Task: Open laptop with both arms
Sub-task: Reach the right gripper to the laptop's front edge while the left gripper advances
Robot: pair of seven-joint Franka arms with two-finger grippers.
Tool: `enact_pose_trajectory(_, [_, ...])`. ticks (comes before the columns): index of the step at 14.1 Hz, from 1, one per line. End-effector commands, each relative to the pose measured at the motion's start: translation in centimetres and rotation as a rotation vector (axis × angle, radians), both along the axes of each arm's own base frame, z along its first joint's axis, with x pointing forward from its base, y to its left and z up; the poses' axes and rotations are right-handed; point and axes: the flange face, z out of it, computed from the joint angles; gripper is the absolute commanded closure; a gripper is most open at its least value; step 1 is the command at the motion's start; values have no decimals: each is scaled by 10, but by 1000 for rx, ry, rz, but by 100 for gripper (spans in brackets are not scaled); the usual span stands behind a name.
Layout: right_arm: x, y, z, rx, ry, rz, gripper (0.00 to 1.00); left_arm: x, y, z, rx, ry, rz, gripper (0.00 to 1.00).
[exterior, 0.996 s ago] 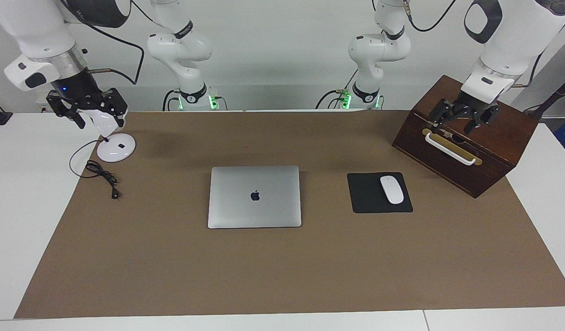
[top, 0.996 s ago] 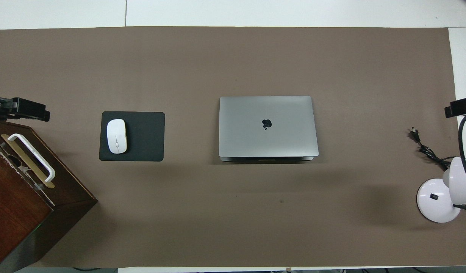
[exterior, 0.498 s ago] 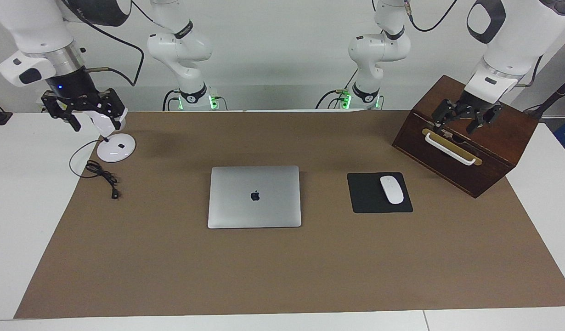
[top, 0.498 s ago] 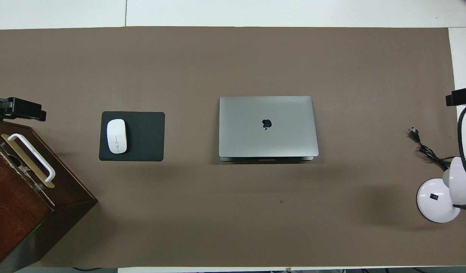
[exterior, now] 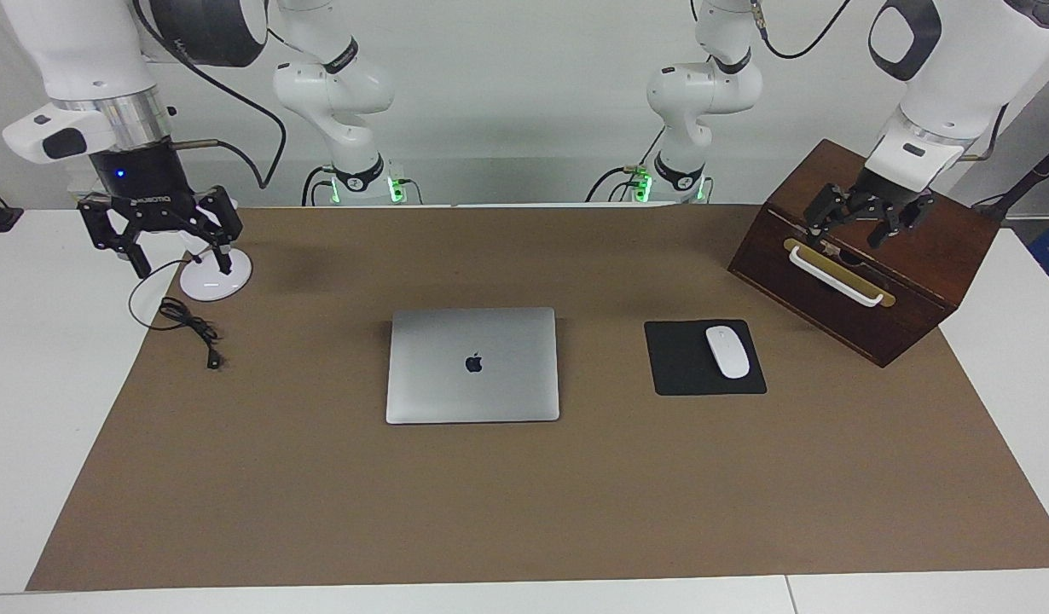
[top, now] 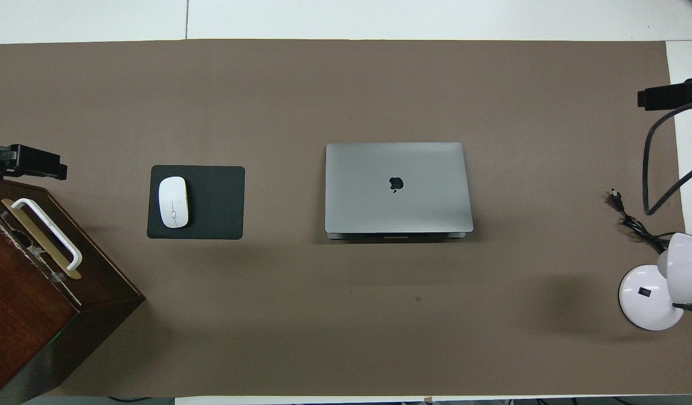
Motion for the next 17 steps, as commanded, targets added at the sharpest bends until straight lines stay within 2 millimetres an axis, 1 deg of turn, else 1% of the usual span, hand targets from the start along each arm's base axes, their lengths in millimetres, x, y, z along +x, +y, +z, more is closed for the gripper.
enact_pose_trajectory(1, [19, 11, -3, 76, -82, -5, 0, 3, -1, 3, 14, -25, -6, 0])
enact_pose_trajectory(2, [22, 14, -5, 126, -109, -16, 0, 5, 0, 4, 13, -43, -3, 0])
enact_pose_trajectory(4, [28, 17, -19, 170, -130, -30, 0, 6, 2, 5, 13, -49, 6, 0])
enact_pose_trajectory(5, [31, 28, -28, 200, -141, -25, 0, 6, 2, 4, 13, -49, 14, 0])
enact_pose_trajectory(6, [32, 31, -36, 222, -153, -32, 0, 6, 1, 5, 11, -52, 33, 0])
enact_pose_trajectory(7, [34, 39, -45, 239, -154, -30, 0, 6, 2, 5, 7, -50, 43, 23])
enact_pose_trajectory(9, [36, 43, -67, 289, -141, -50, 0, 6, 5, 5, 7, -50, 50, 87])
enact_pose_trajectory(10, [37, 54, -75, 320, -148, -52, 0, 6, 5, 5, 7, -58, 50, 100])
enact_pose_trajectory(11, [37, 58, -80, 356, -149, -76, 0, 9, 5, 6, 7, -76, 50, 100])
enact_pose_trajectory(13, [34, 82, -90, 471, -100, -183, 0, 14, 7, 9, 10, -119, 48, 100])
enact_pose_trajectory(14, [31, 99, -96, 509, -71, -224, 0, 14, 7, 10, 10, -126, 42, 100])
enact_pose_trajectory(16, [24, 117, -102, 580, -17, -337, 0, 14, 2, -2, 7, -133, 32, 100])
enact_pose_trajectory(17, [20, 132, -105, 610, 13, -383, 0, 12, -1, -9, 1, -130, 20, 100])
